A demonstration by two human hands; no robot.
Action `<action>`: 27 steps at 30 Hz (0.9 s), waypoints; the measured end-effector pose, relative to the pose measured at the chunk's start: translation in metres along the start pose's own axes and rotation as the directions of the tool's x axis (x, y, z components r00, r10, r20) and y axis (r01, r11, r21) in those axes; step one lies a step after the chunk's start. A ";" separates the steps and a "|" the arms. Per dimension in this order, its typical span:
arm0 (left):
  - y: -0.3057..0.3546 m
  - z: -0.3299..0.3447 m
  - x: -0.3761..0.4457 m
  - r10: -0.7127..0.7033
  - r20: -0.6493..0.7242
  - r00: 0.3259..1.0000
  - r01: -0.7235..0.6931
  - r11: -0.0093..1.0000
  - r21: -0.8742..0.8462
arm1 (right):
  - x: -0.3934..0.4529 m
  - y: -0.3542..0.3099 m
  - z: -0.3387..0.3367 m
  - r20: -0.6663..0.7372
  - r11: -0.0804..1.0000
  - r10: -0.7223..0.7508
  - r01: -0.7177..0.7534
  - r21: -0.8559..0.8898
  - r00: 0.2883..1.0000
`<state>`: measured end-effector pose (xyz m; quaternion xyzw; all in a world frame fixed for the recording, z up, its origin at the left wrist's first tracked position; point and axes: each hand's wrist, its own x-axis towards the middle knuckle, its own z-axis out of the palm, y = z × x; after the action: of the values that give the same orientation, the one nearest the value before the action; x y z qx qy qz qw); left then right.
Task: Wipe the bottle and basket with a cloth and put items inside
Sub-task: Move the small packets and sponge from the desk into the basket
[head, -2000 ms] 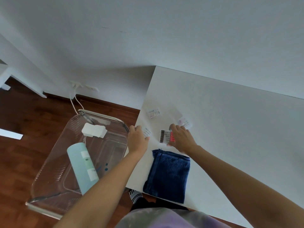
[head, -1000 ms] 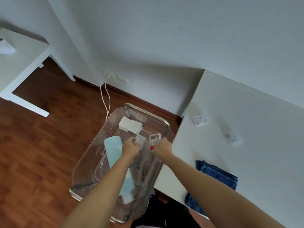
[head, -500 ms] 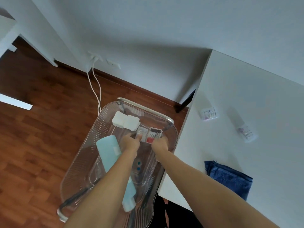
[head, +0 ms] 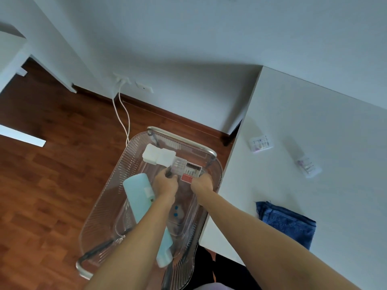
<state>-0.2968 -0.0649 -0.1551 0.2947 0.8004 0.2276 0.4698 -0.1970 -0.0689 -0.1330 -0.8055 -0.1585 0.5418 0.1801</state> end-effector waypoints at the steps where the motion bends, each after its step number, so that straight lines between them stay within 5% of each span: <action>1: 0.002 -0.001 -0.005 0.000 0.003 1.000 0.000 1.000 -0.008 | -0.004 -0.001 -0.004 0.010 1.000 -0.019 0.019 -0.019 1.000; 9: 0.038 -0.004 -0.081 0.212 -0.072 0.975 -0.211 0.977 0.019 | -0.040 -0.011 -0.057 0.095 0.973 -0.217 0.223 -0.058 0.972; 16: 0.094 0.028 -0.144 0.633 -0.041 0.773 -0.634 0.772 -0.034 | -0.047 -0.010 -0.154 0.171 0.958 -0.263 0.235 0.165 0.950; 20: 0.119 0.062 -0.152 0.761 0.051 0.647 -0.762 0.646 0.040 | -0.043 -0.005 -0.216 0.098 0.946 -0.248 0.220 0.237 0.964; 27: 0.145 0.121 -0.142 0.707 0.267 0.655 -0.755 0.594 0.279 | -0.022 0.014 -0.299 -0.225 0.945 -0.270 0.302 0.126 0.936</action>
<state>-0.0972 -0.0470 -0.0290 0.6931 0.6039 0.2274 0.3214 0.0738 -0.1271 -0.0172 -0.8084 -0.2113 0.4348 0.3359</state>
